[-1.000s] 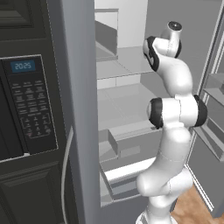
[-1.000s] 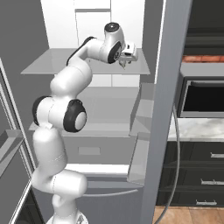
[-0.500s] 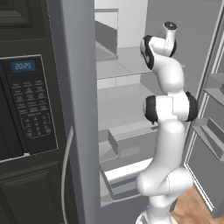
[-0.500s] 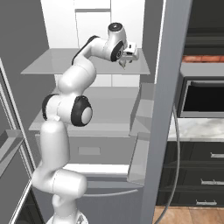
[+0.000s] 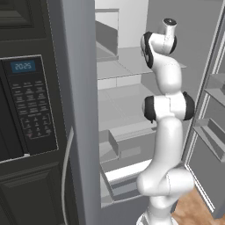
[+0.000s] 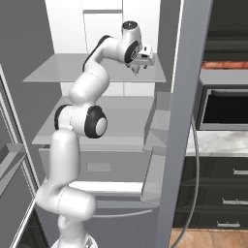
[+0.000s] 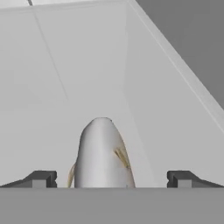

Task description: Gather the lemon wedge and tomato from the fridge and place them on a tray on the dining counter. Then gather the fishs from the fridge and place them on the other tray.

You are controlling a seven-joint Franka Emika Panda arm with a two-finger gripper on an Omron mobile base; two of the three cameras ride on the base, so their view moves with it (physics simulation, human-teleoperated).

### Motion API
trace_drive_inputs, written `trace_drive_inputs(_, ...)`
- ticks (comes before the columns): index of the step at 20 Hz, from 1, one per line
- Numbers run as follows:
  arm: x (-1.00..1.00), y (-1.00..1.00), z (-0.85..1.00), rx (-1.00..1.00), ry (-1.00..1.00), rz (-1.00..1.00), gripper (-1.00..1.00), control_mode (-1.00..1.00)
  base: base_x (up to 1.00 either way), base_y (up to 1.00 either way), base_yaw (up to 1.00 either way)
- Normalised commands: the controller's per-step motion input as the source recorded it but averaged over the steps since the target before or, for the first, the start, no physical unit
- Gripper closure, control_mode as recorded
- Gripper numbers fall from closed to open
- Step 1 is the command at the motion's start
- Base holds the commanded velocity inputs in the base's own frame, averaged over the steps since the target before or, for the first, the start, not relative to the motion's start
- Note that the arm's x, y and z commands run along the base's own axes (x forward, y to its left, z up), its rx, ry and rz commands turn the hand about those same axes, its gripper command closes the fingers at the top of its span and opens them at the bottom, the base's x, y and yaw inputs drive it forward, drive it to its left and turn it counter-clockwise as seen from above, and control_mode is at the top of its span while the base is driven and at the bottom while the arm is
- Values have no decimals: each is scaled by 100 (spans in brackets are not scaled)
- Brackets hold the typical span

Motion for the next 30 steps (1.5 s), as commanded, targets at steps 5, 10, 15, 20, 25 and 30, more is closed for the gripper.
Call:
trace_drive_inputs(5, -15, -3, -8, 1, 6, 0, -100, -100, 0, 0, 0)
trace_drive_inputs(10, -10, 0, -20, 2, 6, 0, -100, -100, 0, 0, 0)
trace_drive_inputs(15, 0, 0, -37, 4, 8, 0, 100, -100, 0, 0, 0)
trace_drive_inputs(20, 0, 1, -35, 2, 7, 0, 100, -100, 0, 0, 0)
trace_drive_inputs(25, -11, 5, -30, 2, 10, 0, 100, -100, 0, 0, 0)
trace_drive_inputs(30, -54, 27, -6, 5, 3, 0, 100, -100, 0, 0, 0)
